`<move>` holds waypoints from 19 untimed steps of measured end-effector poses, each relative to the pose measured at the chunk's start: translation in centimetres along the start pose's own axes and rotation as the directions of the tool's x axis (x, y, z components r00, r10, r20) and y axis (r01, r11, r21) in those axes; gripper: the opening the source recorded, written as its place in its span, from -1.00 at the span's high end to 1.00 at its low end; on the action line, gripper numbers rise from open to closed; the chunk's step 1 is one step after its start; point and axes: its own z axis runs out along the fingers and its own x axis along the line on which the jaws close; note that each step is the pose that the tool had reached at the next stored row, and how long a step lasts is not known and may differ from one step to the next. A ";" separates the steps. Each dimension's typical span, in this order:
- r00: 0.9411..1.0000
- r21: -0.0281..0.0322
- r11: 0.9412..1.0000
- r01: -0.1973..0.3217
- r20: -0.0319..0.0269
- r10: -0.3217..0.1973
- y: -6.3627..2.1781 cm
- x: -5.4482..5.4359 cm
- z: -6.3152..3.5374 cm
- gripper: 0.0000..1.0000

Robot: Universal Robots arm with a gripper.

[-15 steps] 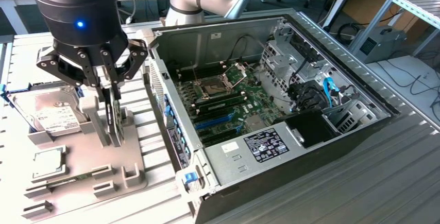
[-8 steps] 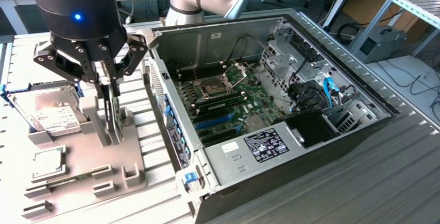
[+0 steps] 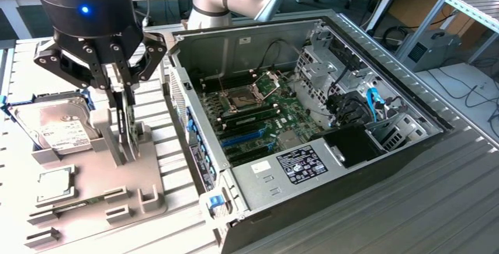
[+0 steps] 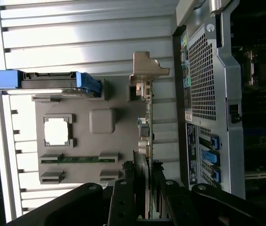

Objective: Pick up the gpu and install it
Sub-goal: 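Pick up the gpu and move the gpu toward the slot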

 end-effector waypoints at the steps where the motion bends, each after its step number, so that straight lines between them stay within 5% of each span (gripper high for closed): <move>1: 1.000 0.000 1.000 0.000 0.000 0.000 0.00 0.0 -0.16 0.47; 19: 1.000 0.000 1.000 0.000 -0.001 0.000 0.03 -0.1 -2.19 0.47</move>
